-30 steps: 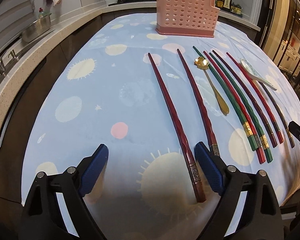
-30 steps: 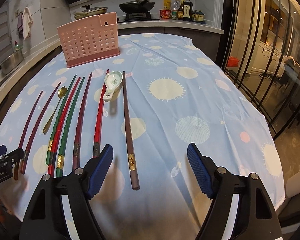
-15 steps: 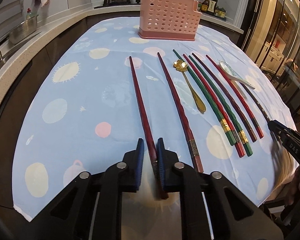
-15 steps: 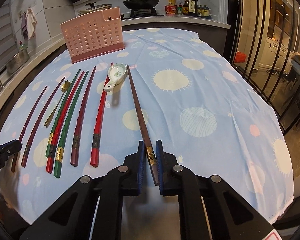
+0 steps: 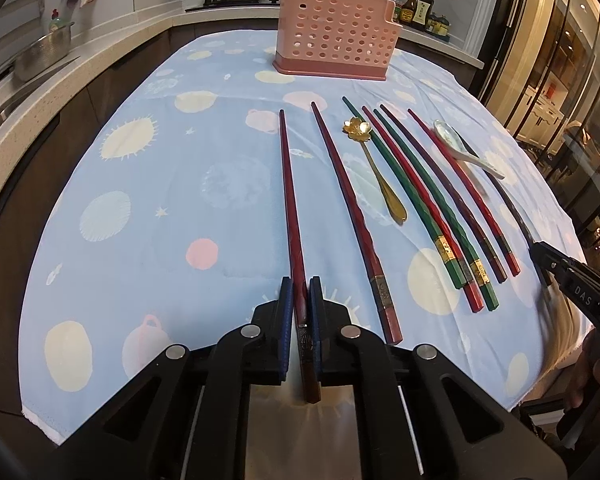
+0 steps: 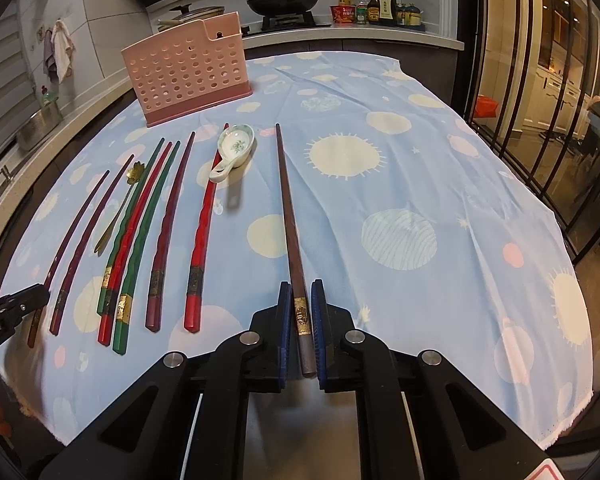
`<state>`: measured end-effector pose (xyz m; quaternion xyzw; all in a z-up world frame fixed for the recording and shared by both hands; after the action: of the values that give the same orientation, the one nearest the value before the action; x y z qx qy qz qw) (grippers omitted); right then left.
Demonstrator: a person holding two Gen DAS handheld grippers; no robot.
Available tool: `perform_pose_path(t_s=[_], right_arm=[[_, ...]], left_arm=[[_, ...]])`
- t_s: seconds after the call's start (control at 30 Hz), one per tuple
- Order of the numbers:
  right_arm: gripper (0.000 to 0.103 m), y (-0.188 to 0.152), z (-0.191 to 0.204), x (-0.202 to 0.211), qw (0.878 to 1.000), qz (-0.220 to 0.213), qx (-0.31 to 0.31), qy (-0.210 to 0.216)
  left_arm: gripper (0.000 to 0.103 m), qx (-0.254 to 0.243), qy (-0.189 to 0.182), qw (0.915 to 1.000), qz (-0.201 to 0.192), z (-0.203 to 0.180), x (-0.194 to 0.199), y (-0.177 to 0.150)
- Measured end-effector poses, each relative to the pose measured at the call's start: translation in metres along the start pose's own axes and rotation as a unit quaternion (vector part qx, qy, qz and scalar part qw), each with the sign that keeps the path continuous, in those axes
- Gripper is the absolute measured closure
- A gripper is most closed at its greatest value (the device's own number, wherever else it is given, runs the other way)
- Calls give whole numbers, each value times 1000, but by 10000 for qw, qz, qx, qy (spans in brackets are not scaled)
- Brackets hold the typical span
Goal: Organize utensils
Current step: 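Lift both chopsticks and drop them into the pink holder, opening both tools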
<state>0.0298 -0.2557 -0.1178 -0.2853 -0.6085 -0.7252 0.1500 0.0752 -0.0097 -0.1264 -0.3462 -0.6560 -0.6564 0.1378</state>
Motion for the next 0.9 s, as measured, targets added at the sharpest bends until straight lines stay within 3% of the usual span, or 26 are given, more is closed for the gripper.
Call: perform_pose_path(t_s=[0.23,0.5,0.6,0.67,0.9], right_arm=[[82,4,2,-4,10000,0,-31,29],[82,1,0,0,10000,5,-18,45],[87,-3,1,3,9999,-35,108,11],[95,-3,3,4,9999,-32,138,38],[96,5,3,31,9995,-223,48,220]], left_arm=[[94,-38,9,10000,-7,-1,1,-1],[90,-18,-69,10000,33,-4,7,-6],[91,-104,-19,9999,-6,-5,8,-8],[95,-79,-66,9999,10,-5,9,-8],[96,127,-102,9998,-81,4,29,-4]])
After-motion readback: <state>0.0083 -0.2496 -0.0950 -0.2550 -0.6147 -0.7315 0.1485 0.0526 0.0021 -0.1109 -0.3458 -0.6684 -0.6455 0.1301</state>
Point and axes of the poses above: each gripper's, at about its wrist camera, not at the fingertips, and x roughly against the way its jaws point, z to its left, y to its top, the point moved 6 cm from there along -x, roughly the way its jaws point, and after that the axes turned 14 degrees about -z, right-handed, at the moved point
